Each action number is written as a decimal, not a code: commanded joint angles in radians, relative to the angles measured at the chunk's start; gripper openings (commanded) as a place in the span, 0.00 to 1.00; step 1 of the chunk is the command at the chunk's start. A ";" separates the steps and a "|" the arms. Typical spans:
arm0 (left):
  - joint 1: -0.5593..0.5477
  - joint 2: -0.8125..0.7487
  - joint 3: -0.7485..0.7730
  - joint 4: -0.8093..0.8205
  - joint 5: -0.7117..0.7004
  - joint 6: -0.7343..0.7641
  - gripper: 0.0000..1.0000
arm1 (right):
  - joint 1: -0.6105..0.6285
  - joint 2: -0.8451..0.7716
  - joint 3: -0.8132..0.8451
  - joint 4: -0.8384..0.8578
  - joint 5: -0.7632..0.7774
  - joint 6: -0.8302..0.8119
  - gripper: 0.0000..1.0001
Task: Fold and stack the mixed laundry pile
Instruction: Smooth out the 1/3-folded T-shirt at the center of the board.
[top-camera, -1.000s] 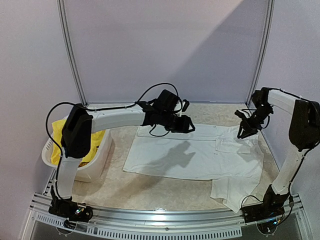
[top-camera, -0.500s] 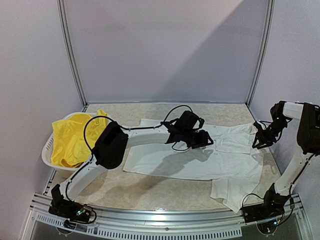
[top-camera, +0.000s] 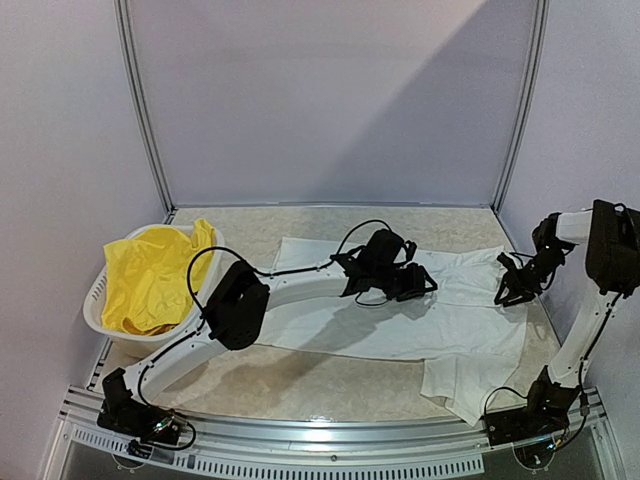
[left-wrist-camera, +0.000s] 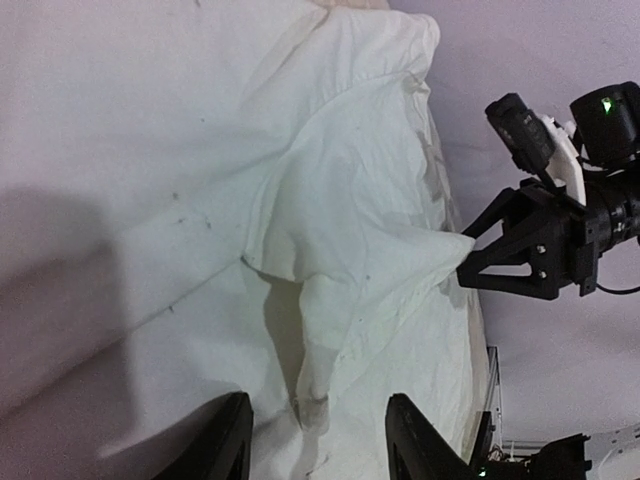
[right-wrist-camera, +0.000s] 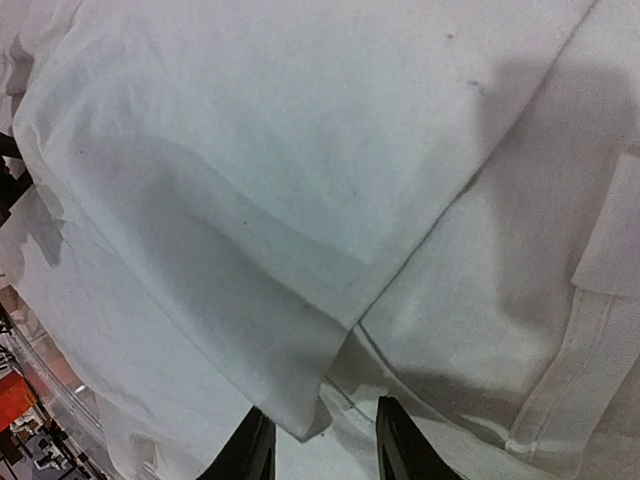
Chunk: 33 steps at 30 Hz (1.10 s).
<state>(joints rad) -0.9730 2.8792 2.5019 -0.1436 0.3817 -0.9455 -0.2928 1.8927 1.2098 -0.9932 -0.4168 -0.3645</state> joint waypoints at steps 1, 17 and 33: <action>-0.018 0.040 0.016 0.015 0.022 -0.029 0.45 | 0.000 0.019 0.017 0.015 -0.049 -0.017 0.34; -0.026 0.111 0.093 0.066 0.056 -0.086 0.33 | -0.001 0.057 0.019 -0.008 -0.128 -0.036 0.10; -0.009 0.057 0.032 0.126 0.118 -0.174 0.00 | 0.000 0.004 0.025 -0.097 -0.169 -0.032 0.00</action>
<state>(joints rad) -0.9806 2.9700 2.5832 -0.0376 0.4648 -1.0801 -0.2928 1.9366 1.2182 -1.0359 -0.5598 -0.3977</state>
